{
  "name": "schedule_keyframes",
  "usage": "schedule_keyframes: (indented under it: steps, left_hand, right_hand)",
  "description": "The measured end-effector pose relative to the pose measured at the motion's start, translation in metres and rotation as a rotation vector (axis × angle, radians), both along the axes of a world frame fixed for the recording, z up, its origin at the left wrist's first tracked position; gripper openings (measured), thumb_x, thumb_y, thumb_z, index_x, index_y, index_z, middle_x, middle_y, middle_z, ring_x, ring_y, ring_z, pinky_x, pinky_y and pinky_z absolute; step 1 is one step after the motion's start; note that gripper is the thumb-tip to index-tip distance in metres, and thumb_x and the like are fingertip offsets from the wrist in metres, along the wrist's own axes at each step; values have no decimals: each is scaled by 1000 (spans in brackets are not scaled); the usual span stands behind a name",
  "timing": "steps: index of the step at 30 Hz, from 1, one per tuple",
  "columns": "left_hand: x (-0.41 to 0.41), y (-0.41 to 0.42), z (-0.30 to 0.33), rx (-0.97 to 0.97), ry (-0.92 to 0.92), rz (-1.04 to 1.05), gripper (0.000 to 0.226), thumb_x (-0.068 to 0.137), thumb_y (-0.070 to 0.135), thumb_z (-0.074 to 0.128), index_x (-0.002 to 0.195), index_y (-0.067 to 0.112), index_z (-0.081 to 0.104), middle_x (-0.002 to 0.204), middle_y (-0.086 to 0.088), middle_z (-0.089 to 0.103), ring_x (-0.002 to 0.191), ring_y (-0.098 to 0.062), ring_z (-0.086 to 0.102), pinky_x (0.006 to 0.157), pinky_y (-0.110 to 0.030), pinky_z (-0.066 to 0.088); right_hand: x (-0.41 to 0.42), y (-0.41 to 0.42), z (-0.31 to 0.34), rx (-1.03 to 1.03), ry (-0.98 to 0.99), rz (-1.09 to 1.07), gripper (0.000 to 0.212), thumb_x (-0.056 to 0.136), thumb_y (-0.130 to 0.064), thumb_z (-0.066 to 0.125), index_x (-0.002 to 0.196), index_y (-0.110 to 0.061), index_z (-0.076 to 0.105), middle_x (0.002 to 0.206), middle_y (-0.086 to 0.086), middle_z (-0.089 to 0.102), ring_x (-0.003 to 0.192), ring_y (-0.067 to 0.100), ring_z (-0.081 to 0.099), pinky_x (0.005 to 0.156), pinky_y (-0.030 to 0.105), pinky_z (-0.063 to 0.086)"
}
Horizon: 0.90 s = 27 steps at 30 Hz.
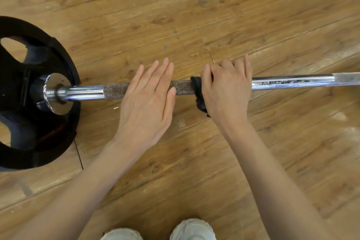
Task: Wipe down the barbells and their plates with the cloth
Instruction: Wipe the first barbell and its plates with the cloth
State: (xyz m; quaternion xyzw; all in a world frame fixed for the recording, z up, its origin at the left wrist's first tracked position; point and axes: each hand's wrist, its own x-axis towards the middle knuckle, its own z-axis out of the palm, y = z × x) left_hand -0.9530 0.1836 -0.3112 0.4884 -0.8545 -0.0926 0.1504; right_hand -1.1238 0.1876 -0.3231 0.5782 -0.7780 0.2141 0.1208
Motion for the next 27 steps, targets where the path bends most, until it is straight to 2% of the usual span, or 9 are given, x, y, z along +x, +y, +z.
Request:
schedule_keyframes:
  steps: [4, 7, 9, 11, 13, 15, 17, 22, 27]
  left_hand:
    - [-1, -1, 0, -9, 14, 4, 51, 108, 27, 28, 150, 2, 43, 154, -11, 46, 145, -25, 39, 125, -40, 15]
    - [0, 2, 0, -7, 0, 7, 52, 107, 28, 27, 151, 3, 42, 154, -10, 45, 146, -24, 39, 125, -40, 15]
    - [0, 6, 0, -4, 2, 2, 52, 108, 27, 27, 151, 4, 41, 155, -9, 45, 146, -24, 38, 126, -40, 14]
    - [1, 10, -1, -7, 2, -8, 51, 108, 27, 27, 152, 3, 39, 156, -10, 43, 147, -24, 36, 126, -40, 13]
    - [2, 13, -2, -20, -9, -21, 52, 108, 27, 28, 153, 3, 37, 158, -10, 40, 149, -24, 33, 126, -39, 11]
    - [4, 19, -3, -19, -25, -18, 53, 108, 28, 28, 154, 3, 36, 159, -10, 37, 150, -24, 30, 126, -40, 11]
    - [4, 24, -3, -14, -30, -13, 55, 107, 30, 27, 154, 3, 35, 160, -10, 36, 151, -24, 29, 126, -40, 12]
    - [7, 38, -3, -12, -16, -29, 56, 107, 30, 27, 154, 2, 34, 161, -11, 34, 152, -26, 26, 126, -42, 11]
    - [10, 50, -2, 10, -37, -38, 58, 105, 32, 31, 155, 3, 31, 163, -9, 29, 153, -25, 20, 127, -40, 6]
  right_hand:
    - [4, 9, 0, -70, 16, 37, 39, 102, -36, 52, 88, -9, 77, 94, 9, 69, 95, 36, 60, 91, 41, 38]
    - [13, 42, -9, -44, -22, 116, 45, 110, -37, 34, 110, -10, 71, 114, 8, 68, 122, 33, 55, 113, 46, 36]
    - [7, 29, -6, -5, -11, 84, 53, 111, -36, 30, 94, -9, 72, 95, 10, 70, 104, 33, 63, 117, 49, 32]
    - [-2, 8, 1, 1, -36, 5, 54, 108, -31, 41, 69, -6, 69, 68, 11, 65, 73, 35, 62, 98, 44, 47]
    - [-3, 13, 3, -53, -74, 2, 47, 105, -26, 47, 68, -6, 68, 68, 10, 64, 74, 34, 62, 82, 39, 51]
    - [11, 47, -7, -38, -137, 84, 43, 109, -25, 37, 102, -4, 73, 103, 10, 70, 112, 30, 59, 110, 46, 40]
    - [19, 74, -11, -21, -151, 124, 44, 110, -26, 31, 125, -4, 66, 128, 11, 64, 134, 31, 45, 120, 51, 28]
    - [2, 36, -3, 28, -95, 34, 45, 105, -26, 39, 84, -7, 73, 85, 8, 71, 88, 32, 65, 115, 46, 36]
    - [26, 95, -2, -26, -204, 118, 36, 105, -19, 45, 126, 0, 66, 132, 10, 65, 134, 28, 49, 121, 46, 27]
